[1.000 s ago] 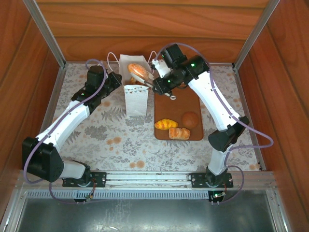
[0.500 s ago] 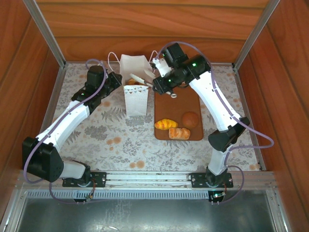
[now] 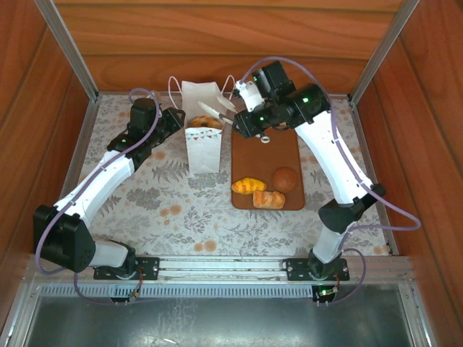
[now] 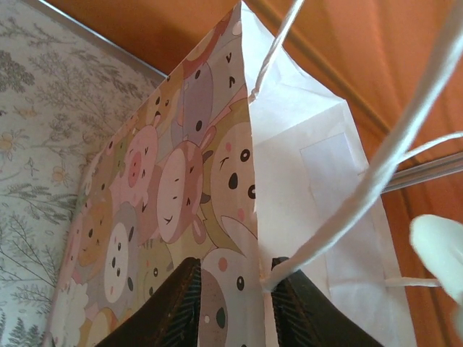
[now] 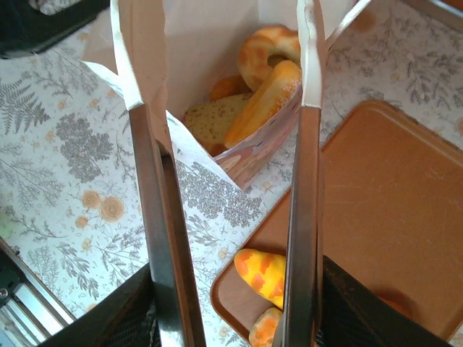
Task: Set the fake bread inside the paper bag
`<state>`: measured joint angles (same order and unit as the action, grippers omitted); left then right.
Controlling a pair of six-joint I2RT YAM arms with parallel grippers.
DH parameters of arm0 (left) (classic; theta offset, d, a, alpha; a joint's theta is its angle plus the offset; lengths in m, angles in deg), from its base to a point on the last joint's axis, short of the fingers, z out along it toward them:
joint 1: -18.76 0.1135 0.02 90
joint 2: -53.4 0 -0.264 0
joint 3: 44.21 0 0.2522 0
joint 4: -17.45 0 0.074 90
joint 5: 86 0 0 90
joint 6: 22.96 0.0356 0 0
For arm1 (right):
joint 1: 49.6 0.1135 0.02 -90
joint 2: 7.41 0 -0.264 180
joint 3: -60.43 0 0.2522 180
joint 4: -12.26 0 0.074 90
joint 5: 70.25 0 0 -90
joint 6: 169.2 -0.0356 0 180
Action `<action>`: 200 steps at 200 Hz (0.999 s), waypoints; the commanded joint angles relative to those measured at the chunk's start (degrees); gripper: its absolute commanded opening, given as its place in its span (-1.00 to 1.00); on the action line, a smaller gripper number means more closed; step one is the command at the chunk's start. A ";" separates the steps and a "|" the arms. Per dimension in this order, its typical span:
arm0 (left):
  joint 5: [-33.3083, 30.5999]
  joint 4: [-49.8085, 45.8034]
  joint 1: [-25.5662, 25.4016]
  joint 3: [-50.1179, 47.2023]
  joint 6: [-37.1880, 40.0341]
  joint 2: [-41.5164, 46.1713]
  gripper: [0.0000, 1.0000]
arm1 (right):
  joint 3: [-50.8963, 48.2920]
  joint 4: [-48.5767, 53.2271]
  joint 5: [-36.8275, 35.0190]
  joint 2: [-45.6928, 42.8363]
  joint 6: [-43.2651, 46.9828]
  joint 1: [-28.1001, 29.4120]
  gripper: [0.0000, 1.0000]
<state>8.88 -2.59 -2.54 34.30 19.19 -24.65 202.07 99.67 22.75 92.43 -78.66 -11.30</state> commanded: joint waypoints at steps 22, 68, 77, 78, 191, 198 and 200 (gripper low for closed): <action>0.45 -2.73 0.65 -0.32 1.84 3.57 0.02 | -5.00 -1.77 -4.59 -10.40 -3.51 0.40 0.06; -2.18 -3.41 1.60 -4.63 3.09 9.23 0.42 | -17.46 0.75 -14.55 -22.60 -10.71 -0.41 0.05; -2.75 -3.38 1.78 -5.53 3.73 10.41 0.51 | -20.15 1.66 -15.50 -24.94 -12.56 -0.92 0.05; -2.81 -3.38 1.78 -5.61 3.82 10.61 0.51 | -20.44 1.76 -15.58 -25.17 -12.83 -0.98 0.05; -4.68 3.39 2.05 -17.76 20.55 28.18 1.00 | -54.95 4.99 -11.62 -36.60 -24.18 -11.59 0.11; -4.90 3.46 2.03 -18.19 20.93 28.87 1.00 | -56.10 4.47 -11.00 -36.22 -24.13 -12.14 0.13; -5.02 3.62 2.05 -18.31 21.02 29.12 1.00 | -56.47 4.31 -10.83 -36.14 -24.10 -12.29 0.13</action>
<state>5.08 -1.70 -0.73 16.99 34.97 1.85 148.63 105.85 9.51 56.30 -100.76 -22.05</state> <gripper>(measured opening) 0.999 0.557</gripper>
